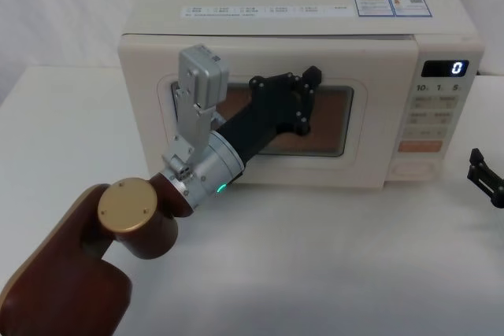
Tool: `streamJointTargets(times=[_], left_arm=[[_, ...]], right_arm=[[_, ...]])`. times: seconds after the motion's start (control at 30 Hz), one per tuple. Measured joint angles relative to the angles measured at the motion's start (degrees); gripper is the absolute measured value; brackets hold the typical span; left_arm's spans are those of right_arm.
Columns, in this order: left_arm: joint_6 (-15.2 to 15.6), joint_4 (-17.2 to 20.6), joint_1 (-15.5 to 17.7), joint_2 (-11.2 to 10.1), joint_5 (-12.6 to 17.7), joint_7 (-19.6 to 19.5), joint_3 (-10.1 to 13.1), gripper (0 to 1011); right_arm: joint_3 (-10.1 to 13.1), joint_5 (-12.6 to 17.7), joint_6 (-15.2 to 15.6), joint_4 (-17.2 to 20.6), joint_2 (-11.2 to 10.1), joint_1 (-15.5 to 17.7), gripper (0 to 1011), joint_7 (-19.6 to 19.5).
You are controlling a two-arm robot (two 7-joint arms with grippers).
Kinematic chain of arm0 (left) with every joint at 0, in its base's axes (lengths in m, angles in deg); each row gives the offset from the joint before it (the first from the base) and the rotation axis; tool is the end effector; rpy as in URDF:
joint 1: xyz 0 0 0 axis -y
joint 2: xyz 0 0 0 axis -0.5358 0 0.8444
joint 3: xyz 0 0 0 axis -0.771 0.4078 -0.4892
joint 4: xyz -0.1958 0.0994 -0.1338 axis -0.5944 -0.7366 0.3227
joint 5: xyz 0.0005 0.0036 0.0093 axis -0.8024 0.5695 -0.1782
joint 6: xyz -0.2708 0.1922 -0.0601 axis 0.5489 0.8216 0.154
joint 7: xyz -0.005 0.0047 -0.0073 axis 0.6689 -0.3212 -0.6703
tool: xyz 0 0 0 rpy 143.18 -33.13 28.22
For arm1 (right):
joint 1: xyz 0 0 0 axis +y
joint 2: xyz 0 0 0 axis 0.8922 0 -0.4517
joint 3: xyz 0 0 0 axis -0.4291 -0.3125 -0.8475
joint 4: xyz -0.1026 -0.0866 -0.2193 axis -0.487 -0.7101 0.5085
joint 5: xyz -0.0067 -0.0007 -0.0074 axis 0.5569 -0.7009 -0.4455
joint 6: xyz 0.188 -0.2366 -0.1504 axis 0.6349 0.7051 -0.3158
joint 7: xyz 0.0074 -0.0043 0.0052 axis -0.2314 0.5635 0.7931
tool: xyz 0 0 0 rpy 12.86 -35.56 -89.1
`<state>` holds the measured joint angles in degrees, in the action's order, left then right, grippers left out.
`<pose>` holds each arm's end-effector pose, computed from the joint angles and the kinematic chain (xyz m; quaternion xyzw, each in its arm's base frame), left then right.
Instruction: Press the button to open the microwave door with one hand; close the microwave door with the other hand.
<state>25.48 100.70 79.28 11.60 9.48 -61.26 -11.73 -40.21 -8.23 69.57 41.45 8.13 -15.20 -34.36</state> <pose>0.4251 -0.0719 -0.2038 -0.0941 -0.1151 0.3603 0.9209 0.3037 -0.0335 -0.2080 -0.0259 -0.0298 -0.6510 0.7581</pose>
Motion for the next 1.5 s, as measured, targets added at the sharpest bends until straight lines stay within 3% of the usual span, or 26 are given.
streamJointTargets(times=[0.9,1.17,1.5], left_arm=[[1.3,-1.3,0.6,1.6,1.1,2.0,-0.4,0],[0.3,-0.6,0.3,0.8,-3.1,-3.9,0.2,0],[0.2,1.9,-1.4,-0.9,-4.7,-5.4,2.0,0]], right_arm=[[0.0,0.0,0.0,0.0,0.0,0.0,1002,0.0],[0.0,0.0,0.0,0.0,0.0,0.0,1002,0.0],[0.0,0.0,0.0,0.0,0.0,0.0,1002,0.0]])
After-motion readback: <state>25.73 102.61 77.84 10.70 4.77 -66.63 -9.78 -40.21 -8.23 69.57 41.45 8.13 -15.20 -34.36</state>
